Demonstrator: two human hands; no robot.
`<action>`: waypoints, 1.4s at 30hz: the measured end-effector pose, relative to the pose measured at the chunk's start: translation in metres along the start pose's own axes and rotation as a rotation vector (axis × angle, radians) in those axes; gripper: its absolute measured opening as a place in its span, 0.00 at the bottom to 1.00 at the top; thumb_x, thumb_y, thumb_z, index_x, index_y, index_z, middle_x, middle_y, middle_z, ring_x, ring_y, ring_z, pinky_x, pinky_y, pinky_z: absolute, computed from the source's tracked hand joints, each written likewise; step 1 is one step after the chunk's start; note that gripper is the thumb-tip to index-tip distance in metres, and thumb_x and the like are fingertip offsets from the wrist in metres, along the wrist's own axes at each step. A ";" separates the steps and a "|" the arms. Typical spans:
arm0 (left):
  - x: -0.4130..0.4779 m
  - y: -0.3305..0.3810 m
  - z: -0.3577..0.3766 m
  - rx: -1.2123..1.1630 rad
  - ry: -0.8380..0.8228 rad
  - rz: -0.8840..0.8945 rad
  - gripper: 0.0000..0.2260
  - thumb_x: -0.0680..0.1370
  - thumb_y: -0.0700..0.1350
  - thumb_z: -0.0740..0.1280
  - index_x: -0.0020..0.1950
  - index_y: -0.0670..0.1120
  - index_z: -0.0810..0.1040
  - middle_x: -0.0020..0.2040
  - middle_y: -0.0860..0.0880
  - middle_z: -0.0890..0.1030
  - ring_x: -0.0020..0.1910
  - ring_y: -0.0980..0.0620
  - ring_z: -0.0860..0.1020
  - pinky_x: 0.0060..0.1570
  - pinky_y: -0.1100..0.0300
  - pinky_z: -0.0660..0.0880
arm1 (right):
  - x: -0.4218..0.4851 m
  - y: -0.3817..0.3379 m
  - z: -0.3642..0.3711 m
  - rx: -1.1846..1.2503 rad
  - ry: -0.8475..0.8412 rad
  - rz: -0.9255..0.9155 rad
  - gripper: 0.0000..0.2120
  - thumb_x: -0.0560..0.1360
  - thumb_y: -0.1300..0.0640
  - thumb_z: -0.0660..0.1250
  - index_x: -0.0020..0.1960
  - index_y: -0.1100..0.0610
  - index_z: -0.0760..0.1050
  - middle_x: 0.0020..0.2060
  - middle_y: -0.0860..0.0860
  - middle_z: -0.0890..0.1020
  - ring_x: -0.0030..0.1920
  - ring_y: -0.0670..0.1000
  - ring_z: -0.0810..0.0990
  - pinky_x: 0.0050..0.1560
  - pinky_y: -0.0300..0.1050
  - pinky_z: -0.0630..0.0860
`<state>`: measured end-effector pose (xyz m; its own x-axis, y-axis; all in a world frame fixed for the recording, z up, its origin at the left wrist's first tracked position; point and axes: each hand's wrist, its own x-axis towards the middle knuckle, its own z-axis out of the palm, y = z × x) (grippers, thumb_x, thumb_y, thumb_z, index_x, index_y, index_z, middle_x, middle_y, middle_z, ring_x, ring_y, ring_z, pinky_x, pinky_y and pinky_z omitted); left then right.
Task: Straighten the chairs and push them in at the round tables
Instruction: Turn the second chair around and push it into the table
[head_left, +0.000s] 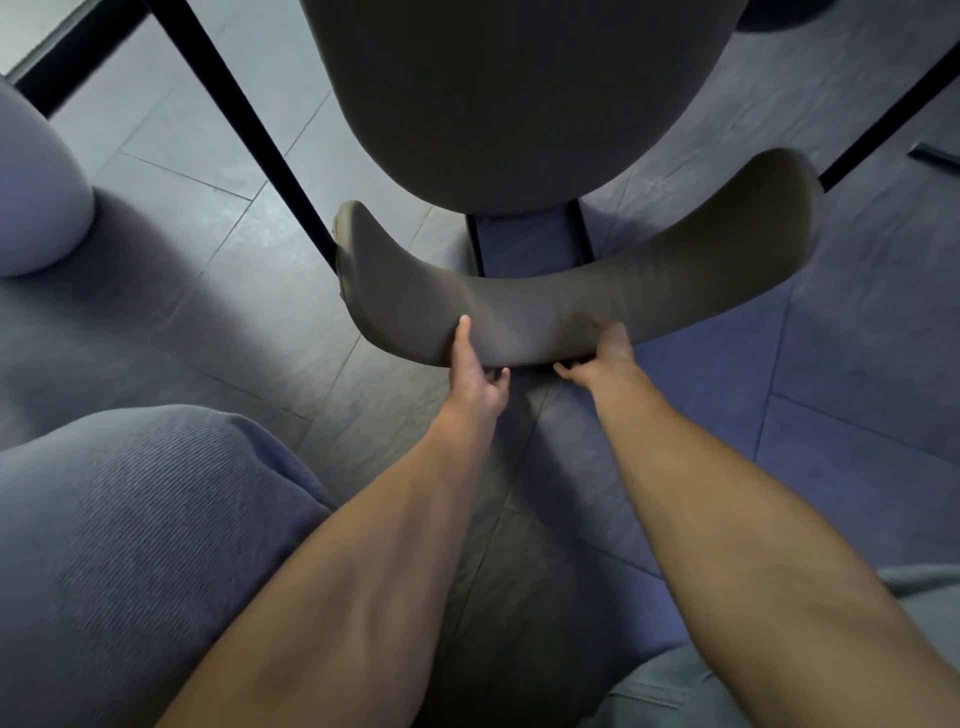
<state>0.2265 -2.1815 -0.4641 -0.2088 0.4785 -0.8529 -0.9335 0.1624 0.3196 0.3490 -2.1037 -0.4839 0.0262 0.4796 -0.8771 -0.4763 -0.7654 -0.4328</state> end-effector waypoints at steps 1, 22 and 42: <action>0.001 0.000 -0.001 0.007 -0.005 0.007 0.24 0.76 0.59 0.69 0.67 0.50 0.74 0.65 0.51 0.79 0.64 0.53 0.75 0.69 0.57 0.66 | -0.002 -0.001 -0.001 0.005 -0.007 0.001 0.20 0.73 0.56 0.66 0.65 0.54 0.73 0.64 0.54 0.77 0.64 0.58 0.73 0.68 0.63 0.66; -0.023 0.023 -0.017 0.174 0.091 0.317 0.22 0.74 0.50 0.75 0.65 0.45 0.75 0.60 0.49 0.82 0.57 0.50 0.81 0.48 0.57 0.82 | -0.041 0.016 0.010 -0.015 0.043 -0.133 0.34 0.68 0.48 0.79 0.68 0.57 0.69 0.60 0.54 0.77 0.54 0.58 0.77 0.50 0.62 0.81; -0.114 0.095 0.037 0.372 -0.035 0.626 0.15 0.75 0.44 0.71 0.60 0.44 0.75 0.53 0.50 0.80 0.50 0.51 0.80 0.34 0.60 0.81 | -0.146 -0.036 0.044 -0.052 0.014 -0.525 0.16 0.68 0.55 0.79 0.50 0.58 0.77 0.45 0.51 0.82 0.42 0.49 0.82 0.30 0.47 0.82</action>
<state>0.1725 -2.1891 -0.3211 -0.6555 0.6045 -0.4527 -0.4801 0.1291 0.8677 0.3239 -2.1277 -0.3308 0.2609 0.7987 -0.5422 -0.3518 -0.4444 -0.8239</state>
